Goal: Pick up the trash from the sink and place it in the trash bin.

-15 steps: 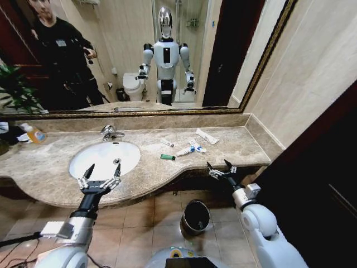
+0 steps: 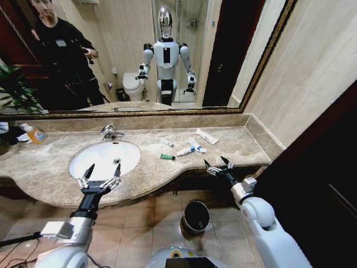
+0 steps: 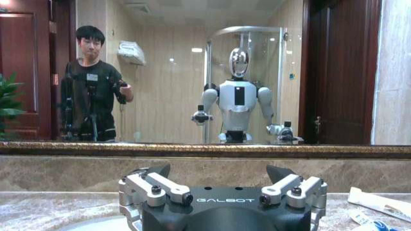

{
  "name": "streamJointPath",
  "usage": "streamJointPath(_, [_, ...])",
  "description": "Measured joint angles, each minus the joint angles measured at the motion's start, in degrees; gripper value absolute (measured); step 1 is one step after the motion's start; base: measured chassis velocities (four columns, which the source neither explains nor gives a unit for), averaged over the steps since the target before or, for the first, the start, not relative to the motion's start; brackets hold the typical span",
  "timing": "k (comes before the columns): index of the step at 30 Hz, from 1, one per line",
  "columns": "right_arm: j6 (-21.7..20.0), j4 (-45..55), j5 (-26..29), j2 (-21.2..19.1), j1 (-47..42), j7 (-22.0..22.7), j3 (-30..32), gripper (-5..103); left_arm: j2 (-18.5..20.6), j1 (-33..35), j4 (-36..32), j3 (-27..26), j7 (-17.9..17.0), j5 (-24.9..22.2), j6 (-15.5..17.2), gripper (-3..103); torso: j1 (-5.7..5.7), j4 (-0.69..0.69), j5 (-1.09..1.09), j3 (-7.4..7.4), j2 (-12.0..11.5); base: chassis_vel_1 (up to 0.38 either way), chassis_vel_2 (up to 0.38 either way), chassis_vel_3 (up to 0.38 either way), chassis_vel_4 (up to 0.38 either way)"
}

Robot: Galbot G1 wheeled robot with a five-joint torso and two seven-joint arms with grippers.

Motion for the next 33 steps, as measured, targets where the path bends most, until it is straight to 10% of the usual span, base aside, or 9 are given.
streamJointPath(33, [-1.8, -15.9, -0.4, 0.5, 15.0, 4.0, -7.4, 100, 0.0, 0.0, 0.0, 0.0, 0.0, 0.0, 0.0, 100, 0.0, 0.0, 0.0, 0.0, 0.0, 0.0, 0.0, 0.0, 0.0])
